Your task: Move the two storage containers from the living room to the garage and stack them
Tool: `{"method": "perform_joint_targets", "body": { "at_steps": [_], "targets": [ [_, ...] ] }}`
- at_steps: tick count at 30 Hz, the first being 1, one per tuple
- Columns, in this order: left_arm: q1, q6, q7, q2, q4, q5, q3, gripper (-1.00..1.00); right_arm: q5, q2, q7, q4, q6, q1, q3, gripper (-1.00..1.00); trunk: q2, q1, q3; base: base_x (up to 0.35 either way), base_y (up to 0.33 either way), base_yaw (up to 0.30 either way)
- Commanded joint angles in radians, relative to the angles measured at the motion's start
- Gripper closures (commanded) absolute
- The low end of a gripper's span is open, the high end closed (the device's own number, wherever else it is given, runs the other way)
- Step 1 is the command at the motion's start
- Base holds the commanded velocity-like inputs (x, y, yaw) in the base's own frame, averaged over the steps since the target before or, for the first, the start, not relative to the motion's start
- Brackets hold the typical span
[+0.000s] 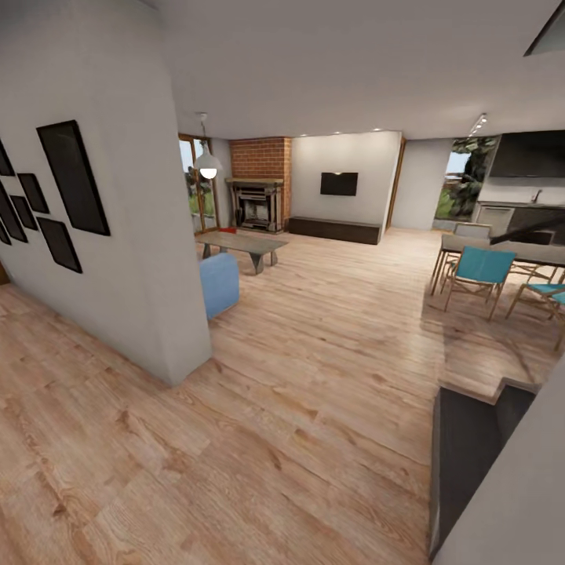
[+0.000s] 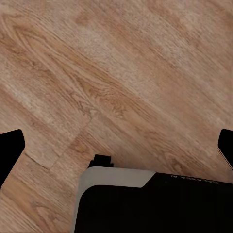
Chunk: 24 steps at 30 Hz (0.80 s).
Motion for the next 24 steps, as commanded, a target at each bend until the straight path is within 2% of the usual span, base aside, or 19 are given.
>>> {"method": "perform_joint_targets", "body": {
  "at_steps": [1, 24],
  "targets": [
    [-0.002, -0.007, 0.002, 0.000, 0.004, 0.001, 0.004, -1.00, 0.010, -0.001, 0.001, 0.004, -0.007, -0.002, -0.007, -1.00, -0.002, 0.001, -0.002, 0.326, 0.000, 0.000],
    [-0.002, -0.007, 0.002, 0.000, 0.004, 0.001, 0.004, -1.00, 0.010, -0.001, 0.001, 0.004, -0.006, -0.002, -0.006, -1.00, -0.002, 0.001, -0.002, 0.326, 0.000, -0.012]
  ]
}}
